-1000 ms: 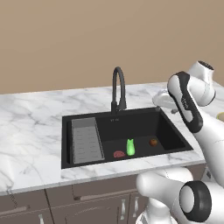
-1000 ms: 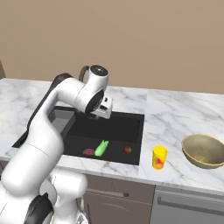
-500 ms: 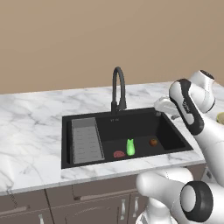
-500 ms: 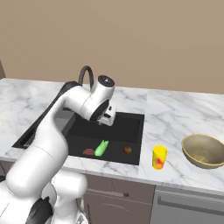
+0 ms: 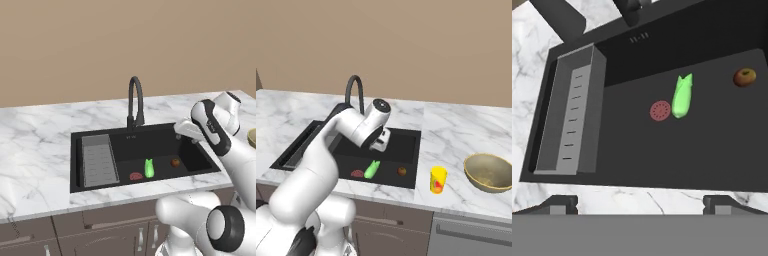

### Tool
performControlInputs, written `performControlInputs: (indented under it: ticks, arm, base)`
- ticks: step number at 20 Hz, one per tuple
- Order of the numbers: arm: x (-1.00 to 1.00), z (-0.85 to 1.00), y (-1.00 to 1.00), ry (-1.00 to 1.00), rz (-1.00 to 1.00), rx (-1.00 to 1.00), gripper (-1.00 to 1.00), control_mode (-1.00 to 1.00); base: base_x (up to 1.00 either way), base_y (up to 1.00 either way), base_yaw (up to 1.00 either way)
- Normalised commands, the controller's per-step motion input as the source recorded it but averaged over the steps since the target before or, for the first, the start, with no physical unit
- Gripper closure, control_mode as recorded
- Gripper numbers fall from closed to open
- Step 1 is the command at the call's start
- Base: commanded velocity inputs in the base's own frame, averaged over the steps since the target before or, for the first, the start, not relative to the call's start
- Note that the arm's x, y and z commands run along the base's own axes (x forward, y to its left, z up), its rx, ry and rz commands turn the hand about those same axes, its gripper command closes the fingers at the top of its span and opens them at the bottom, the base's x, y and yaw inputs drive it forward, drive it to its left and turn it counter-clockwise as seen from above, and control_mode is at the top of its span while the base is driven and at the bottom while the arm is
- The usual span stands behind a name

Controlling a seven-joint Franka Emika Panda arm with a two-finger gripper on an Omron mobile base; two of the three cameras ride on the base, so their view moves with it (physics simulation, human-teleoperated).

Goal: Remove the corn and apple from the sink. Then move the bowl and cup from the counter to the sink for washing.

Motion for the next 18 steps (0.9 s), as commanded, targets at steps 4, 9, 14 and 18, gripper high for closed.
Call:
performControlInputs:
  ticks: [4,9,14,18]
  arm:
    - [0.28,-0.29,0.05,0.05,0.00,-0.03,-1.00,-1.00]
    - [0.25,-0.32,0.04,0.09,0.00,0.00,-1.00,-1.00]
    - [0.15,-0.37,0.00,0.02,0.00,0.05,-1.00,-1.00]
    - [0.15,-0.36,0.00,0.00,0.00,0.08,-1.00,-1.00]
  base:
    - [0.00,0.00,0.00]
    - [0.00,0.00,0.00]
    - [0.00,0.00,0.00]
    - [0.00,0.00,0.00]
